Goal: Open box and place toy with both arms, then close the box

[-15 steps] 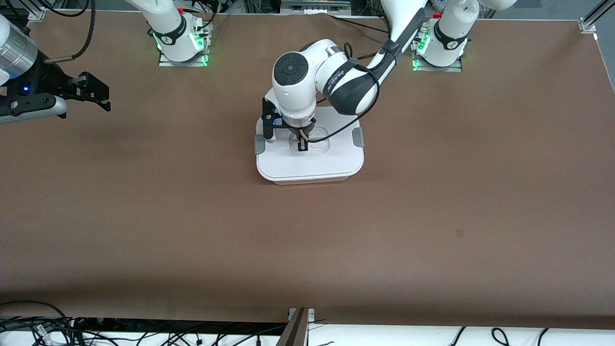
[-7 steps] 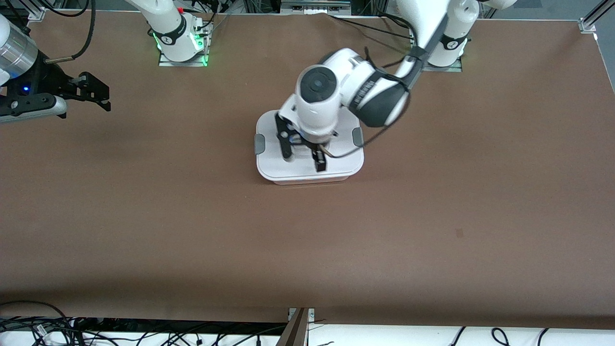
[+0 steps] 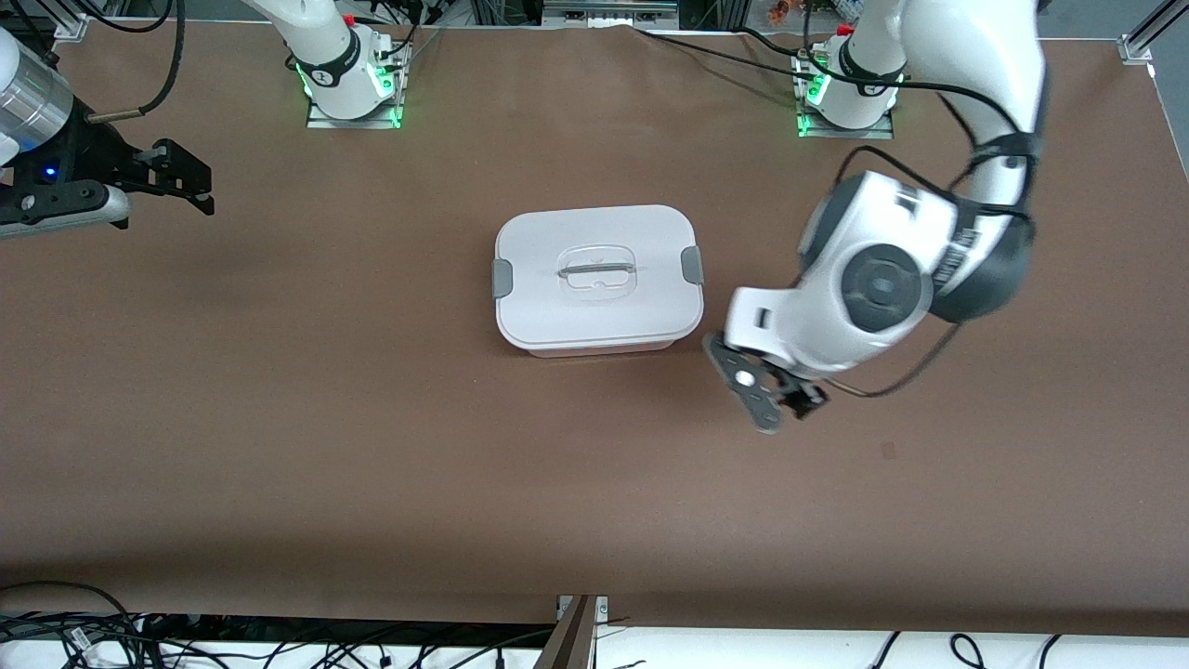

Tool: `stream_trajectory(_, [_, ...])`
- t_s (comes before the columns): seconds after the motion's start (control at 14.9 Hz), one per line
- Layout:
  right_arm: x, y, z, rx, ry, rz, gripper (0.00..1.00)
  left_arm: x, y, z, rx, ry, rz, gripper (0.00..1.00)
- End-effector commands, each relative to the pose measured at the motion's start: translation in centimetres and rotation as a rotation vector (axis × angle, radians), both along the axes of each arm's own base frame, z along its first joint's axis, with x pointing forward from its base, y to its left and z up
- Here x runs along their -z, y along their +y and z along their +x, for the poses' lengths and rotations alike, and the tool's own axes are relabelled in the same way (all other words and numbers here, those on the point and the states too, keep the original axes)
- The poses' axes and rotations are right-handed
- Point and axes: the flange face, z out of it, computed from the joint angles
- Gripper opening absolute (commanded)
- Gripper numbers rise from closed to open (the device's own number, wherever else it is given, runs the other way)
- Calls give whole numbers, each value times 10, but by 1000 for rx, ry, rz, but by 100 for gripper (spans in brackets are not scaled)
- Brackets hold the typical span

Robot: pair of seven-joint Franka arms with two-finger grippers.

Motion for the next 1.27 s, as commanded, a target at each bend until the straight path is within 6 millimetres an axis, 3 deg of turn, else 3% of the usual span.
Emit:
stream_trajectory(0.0, [-5, 2, 1, 7, 1, -13, 100, -26, 58, 12, -97, -13, -14, 100])
stream_trajectory(0.07, [-5, 2, 1, 7, 1, -13, 100, -32, 86, 18, -144, -23, -13, 100])
stream_trajectory(0.13, [-5, 1, 1, 8, 1, -13, 100, -55, 111, 17, -190, -51, -18, 100])
stream_trajectory(0.2, [-5, 1, 1, 8, 1, -13, 100, -62, 140, 13, -262, -50, -5, 100])
stream_trajectory(0.33, [-5, 1, 1, 8, 1, -13, 100, -85, 198, -4, -449, -54, 22, 100])
stream_trajectory(0.54, [-5, 1, 1, 8, 1, -13, 100, -112, 249, -42, -657, -47, 48, 100])
stream_trajectory(0.74, [-5, 1, 1, 8, 1, -13, 100, -131, 274, -74, -822, 0, 66, 100])
stream_trajectory(1.0, [-4, 1, 1, 8, 3, -13, 100, -157, 269, -102, -842, 42, 74, 100])
stream_trajectory(1.21, [-4, 1, 1, 8, 3, -15, 100, -156, 267, -104, -868, 70, 86, 100])
